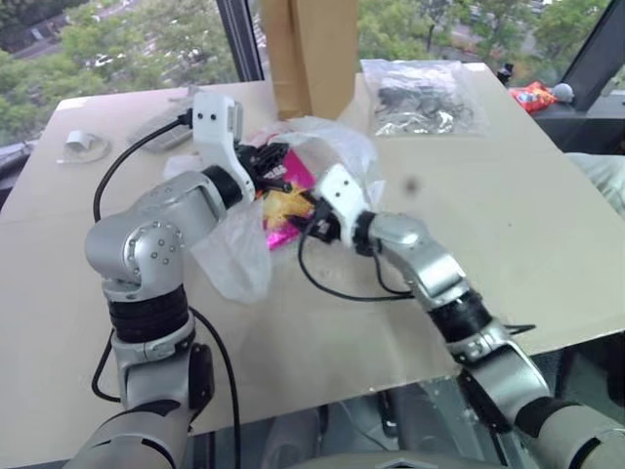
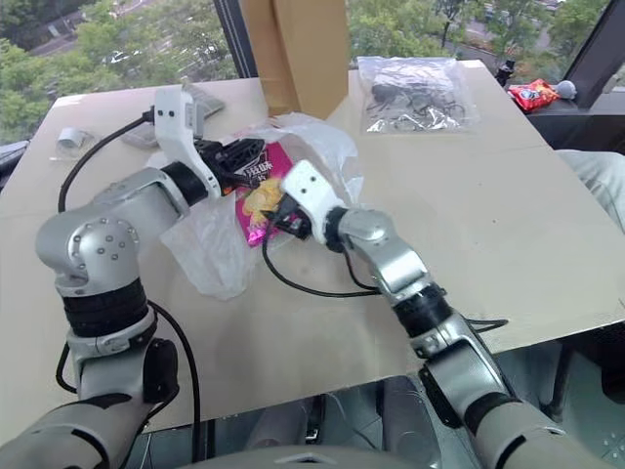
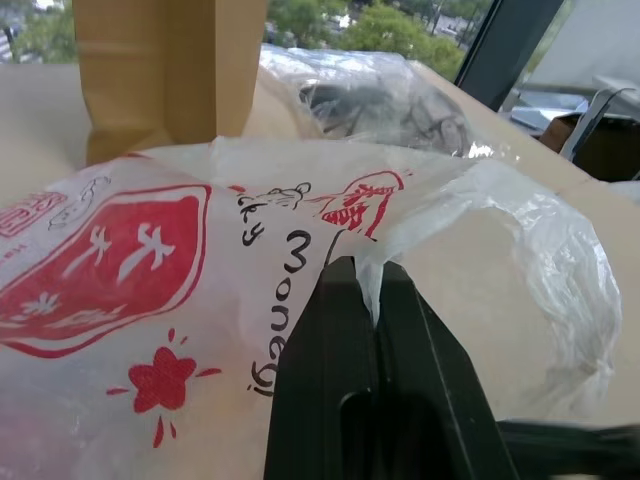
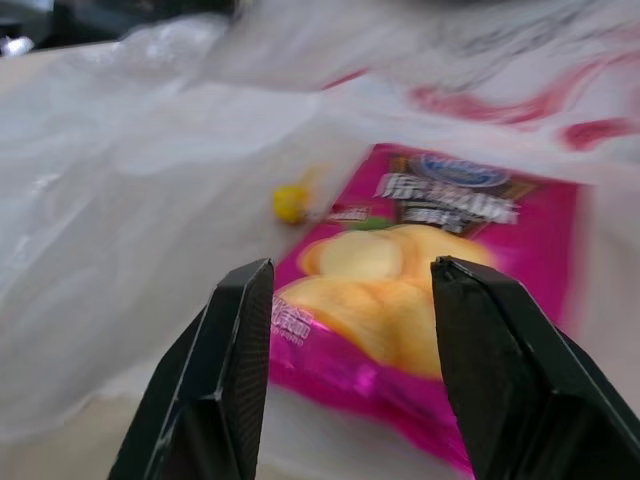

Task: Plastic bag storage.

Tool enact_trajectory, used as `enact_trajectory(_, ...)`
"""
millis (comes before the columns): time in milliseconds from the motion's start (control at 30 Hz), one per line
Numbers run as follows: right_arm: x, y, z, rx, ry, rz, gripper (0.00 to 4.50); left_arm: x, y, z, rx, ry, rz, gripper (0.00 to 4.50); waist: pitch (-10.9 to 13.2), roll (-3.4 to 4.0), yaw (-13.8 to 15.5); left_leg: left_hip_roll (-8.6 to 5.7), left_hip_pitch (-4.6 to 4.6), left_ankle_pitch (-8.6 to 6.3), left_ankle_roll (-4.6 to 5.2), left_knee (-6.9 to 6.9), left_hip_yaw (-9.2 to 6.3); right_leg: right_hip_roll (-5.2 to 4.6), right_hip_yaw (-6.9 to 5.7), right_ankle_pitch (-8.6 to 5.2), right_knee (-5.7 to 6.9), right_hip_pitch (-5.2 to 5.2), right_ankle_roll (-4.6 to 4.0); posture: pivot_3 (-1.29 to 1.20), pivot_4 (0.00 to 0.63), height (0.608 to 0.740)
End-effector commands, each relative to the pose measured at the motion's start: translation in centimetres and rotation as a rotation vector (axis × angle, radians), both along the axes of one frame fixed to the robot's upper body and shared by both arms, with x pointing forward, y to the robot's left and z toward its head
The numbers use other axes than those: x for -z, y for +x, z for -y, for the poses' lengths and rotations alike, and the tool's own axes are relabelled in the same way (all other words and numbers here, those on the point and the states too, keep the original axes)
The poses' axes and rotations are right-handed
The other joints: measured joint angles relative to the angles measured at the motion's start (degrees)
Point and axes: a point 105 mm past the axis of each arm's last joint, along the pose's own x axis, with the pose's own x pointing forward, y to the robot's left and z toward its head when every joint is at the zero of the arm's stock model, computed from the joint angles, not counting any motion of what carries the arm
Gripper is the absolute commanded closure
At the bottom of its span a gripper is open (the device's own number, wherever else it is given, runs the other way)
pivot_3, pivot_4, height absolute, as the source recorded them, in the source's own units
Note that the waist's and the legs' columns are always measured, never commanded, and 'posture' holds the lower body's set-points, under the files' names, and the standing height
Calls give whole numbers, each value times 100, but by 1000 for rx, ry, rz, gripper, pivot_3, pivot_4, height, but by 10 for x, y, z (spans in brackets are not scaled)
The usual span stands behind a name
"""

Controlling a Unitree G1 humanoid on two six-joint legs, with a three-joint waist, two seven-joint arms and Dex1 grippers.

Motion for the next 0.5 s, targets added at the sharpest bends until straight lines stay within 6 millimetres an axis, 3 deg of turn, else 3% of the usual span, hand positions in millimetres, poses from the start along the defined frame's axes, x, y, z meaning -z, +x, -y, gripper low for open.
enact_trajectory(33, -31, -20, 25, 12, 90, 6, 1454, -9, -4, 1, 48, -16, 68, 4500, 0, 0, 3, 0, 1, 0, 0, 0, 2, 0, 1, 0, 1, 1, 0, 0, 150, 740)
enact_trajectory(133, -31, -28, 45, 71, 51, 7, 139, -7, -3, -2, 54, -18, 61, 4500, 0, 0, 1, -2, 6, 1, 1, 0, 9, 0, 7, 0, 7, 2, 0, 0, 150, 740)
enact_trajectory(233, -34, -27, 68, 188, 52, -12, 47, -6, -4, -1, 58, 17, 73, 4500, 0, 0, 2, -1, 13, 0, 3, 0, 13, 2, 10, -1, 15, 5, -1, 0, 150, 740)
enact_trajectory(300, -34, -11, 84, 313, 69, -36, 47, -5, -4, 0, 57, 35, 81, 4500, 0, -1, 10, -2, 12, 0, 4, 1, 13, 2, 10, -1, 19, 5, -1, 0, 150, 740)
enact_trajectory(433, -24, 17, 83, 385, 72, -88, 47, -8, -8, 2, 101, 3, 95, 4500, 0, -1, -6, -5, 25, 0, 5, 5, 25, 0, 20, 0, 27, 13, 0, 0, 150, 740)
enact_trajectory(500, -22, 28, 77, 381, 60, -79, 0, -10, -12, 2, 128, 0, 102, 3630, 0, -1, -10, -3, 29, 0, 6, 5, 28, 3, 24, 0, 35, 12, -1, 0, 150, 740)
